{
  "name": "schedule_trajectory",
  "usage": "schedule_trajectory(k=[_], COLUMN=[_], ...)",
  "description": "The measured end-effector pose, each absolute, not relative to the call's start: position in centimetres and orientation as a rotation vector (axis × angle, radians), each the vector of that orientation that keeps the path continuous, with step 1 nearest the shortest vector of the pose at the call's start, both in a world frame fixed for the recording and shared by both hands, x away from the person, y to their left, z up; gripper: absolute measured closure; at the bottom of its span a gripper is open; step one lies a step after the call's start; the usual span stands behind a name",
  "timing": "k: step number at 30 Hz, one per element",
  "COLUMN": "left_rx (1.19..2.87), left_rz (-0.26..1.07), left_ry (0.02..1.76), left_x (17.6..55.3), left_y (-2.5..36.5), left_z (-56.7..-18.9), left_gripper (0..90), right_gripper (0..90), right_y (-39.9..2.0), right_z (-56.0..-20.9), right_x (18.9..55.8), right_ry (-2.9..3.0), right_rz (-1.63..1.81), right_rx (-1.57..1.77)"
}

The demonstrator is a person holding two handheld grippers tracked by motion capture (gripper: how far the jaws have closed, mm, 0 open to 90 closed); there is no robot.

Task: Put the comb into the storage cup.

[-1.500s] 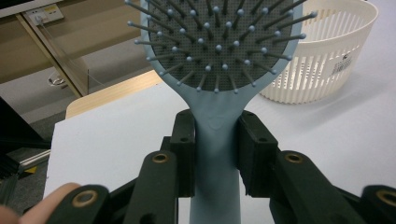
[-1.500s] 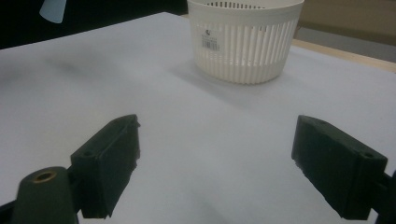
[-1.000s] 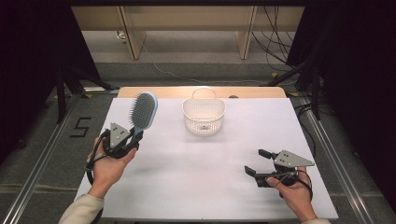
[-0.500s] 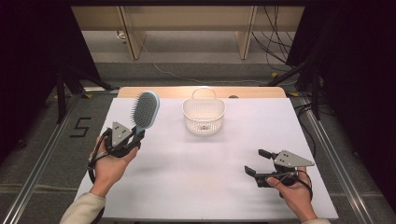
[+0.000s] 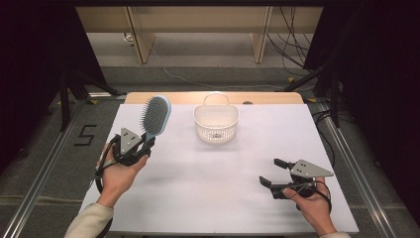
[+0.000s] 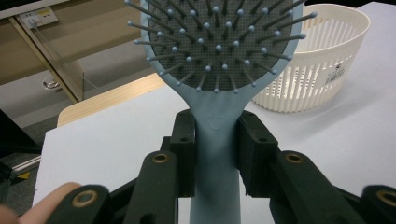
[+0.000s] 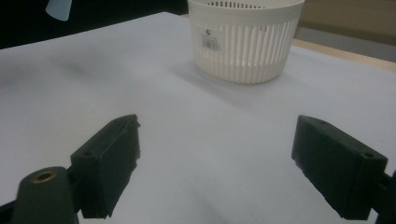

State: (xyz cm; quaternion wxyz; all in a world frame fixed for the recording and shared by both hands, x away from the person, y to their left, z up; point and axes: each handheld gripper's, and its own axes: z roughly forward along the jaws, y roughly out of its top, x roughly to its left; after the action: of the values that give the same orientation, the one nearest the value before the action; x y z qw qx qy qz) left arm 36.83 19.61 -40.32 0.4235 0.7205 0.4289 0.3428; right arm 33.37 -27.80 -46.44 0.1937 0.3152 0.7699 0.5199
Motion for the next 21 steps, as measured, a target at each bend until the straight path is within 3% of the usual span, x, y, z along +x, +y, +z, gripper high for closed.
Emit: schedule_trajectory(k=[21], left_rx=[1.813], left_rz=[0.855], left_ry=[1.060], left_x=[37.27], left_y=[18.93], left_z=[-40.30], left_gripper=[69.9], right_gripper=[15.9], right_y=[-27.76], right_z=[-46.49], right_x=[33.40], right_ry=[2.161], right_rz=[1.457], right_rx=[0.883])
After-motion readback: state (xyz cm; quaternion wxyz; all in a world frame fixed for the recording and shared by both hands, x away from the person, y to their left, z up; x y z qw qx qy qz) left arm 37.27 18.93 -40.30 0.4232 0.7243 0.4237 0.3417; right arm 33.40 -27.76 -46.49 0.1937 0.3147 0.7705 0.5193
